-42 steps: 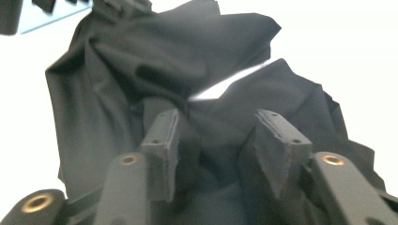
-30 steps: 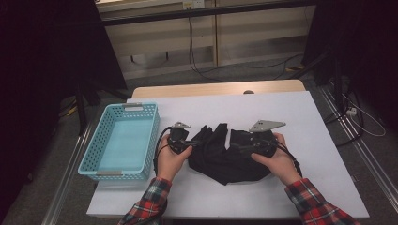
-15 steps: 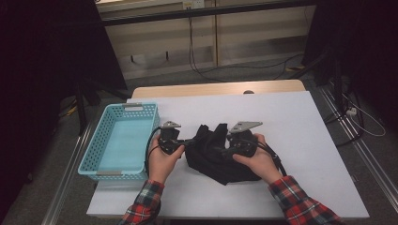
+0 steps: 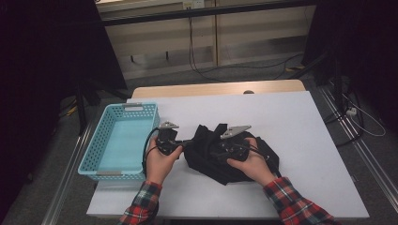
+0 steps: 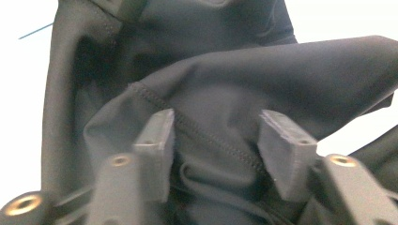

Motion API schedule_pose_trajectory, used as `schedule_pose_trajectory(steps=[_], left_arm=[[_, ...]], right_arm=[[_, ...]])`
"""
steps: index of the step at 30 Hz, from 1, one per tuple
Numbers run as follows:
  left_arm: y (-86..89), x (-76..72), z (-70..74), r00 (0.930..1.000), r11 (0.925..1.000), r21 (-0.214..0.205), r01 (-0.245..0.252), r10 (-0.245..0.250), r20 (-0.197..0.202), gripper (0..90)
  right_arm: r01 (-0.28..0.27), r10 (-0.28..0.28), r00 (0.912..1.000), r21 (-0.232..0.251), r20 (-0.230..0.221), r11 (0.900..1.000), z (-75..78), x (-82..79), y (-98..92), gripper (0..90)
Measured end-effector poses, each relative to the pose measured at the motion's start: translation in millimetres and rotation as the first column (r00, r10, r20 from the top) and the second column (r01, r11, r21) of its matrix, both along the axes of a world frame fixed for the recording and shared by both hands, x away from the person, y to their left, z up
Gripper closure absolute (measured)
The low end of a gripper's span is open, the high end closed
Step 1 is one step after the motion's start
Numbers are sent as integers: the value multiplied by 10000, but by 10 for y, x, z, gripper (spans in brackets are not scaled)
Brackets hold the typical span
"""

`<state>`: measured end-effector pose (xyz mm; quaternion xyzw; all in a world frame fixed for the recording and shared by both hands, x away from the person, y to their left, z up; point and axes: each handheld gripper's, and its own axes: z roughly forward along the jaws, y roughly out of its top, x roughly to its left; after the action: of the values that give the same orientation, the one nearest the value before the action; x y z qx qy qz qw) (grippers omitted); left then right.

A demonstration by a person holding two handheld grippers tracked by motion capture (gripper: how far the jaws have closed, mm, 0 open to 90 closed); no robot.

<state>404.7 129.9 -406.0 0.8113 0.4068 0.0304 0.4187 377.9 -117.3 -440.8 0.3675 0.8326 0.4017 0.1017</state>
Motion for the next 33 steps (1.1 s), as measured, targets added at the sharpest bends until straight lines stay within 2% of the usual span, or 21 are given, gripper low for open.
schedule_pose_trajectory(steps=[1, 3, 6, 8, 11, 14, 21, 26, 30, 33], left_arm=[[3, -4, -2, 10000, 10000, 9, -23, 23, -1, 866], [11, -14, -6, 10000, 10000, 15, -29, 29, -5, 866], [25, -26, -9, 10000, 10000, 58, -17, 17, -17, 866], [29, -32, -14, 10000, 10000, 1, -27, 27, -43, 866], [49, -37, -15, 9999, 10000, -80, -27, 26, -112, 866], [74, -37, -20, 9998, 9999, -76, -102, 101, -152, 866], [110, -55, -15, 9996, 9998, -82, -189, 187, -226, 867], [128, -67, -11, 9995, 9998, -97, -180, 177, -254, 866], [111, -70, -21, 9994, 9998, -119, -170, 166, -314, 866], [96, -72, -20, 9994, 9999, -76, -155, 153, -299, 866]], right_arm=[[-19, 19, 10000, -19, -7, 10000, -7, -1, 3, 502], [-61, 60, 10000, -122, -44, 9999, -17, -5, -10, 641], [-131, 126, 9996, -197, -253, 9997, -29, -6, -53, 781], [-75, 71, 9999, -210, -155, 9998, -15, -6, -97, 845], [210, -208, 9995, -109, 238, 9997, 50, -23, -204, 860], [528, -536, 9978, 216, 402, 9984, 122, -50, -376, 862], [996, -1022, 9928, 443, 627, 9940, 207, -192, -822, 864], [785, -792, 9954, 148, 535, 9968, 163, -355, -963, 864], [324, -312, 9987, -300, 415, 9990, 97, -517, -959, 864], [130, -113, 9994, -535, 319, 9985, 50, -576, -934, 850]])
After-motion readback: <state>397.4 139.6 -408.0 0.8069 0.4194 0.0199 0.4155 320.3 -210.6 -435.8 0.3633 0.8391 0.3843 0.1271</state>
